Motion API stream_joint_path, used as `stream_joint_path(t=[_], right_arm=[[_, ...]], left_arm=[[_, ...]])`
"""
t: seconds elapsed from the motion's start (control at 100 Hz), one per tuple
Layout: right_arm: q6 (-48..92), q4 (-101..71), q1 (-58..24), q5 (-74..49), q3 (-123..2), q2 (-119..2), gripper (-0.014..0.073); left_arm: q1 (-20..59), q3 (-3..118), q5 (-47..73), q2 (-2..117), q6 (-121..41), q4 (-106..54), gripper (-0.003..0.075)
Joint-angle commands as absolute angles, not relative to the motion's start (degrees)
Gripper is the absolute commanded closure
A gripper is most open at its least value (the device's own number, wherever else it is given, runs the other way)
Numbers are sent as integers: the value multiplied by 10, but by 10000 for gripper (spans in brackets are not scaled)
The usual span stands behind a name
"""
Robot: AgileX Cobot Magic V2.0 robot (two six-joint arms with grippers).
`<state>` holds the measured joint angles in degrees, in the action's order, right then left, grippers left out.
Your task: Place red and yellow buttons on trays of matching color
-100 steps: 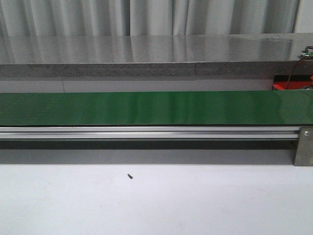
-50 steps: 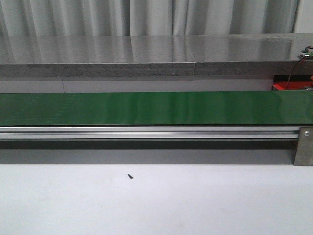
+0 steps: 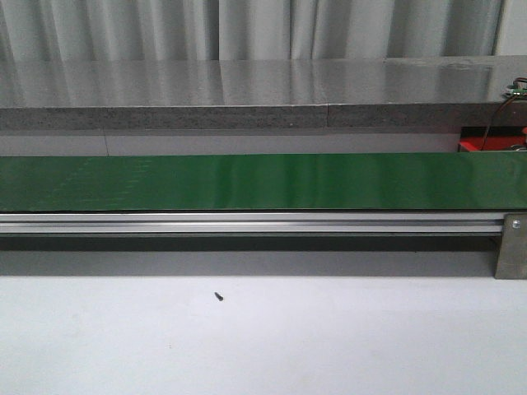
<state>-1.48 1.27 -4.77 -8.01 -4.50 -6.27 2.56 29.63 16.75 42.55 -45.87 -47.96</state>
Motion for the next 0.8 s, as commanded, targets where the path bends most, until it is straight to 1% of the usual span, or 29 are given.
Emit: stream_joint_path(t=[0.0, 0.13, 0.24, 0.79], right_arm=[[-18, 20, -49, -26, -40, -28, 660], [-18, 20, -48, -26, -10, 19, 660], [-18, 20, -48, -19, 7, 16, 660], [-18, 21, -48, -21, 6, 16, 660]], left_arm=[[30, 313, 137, 422, -459, -496, 740], [30, 313, 137, 422, -459, -496, 740], [30, 313, 139, 422, -459, -496, 740], [30, 310, 140, 422, -459, -496, 740]])
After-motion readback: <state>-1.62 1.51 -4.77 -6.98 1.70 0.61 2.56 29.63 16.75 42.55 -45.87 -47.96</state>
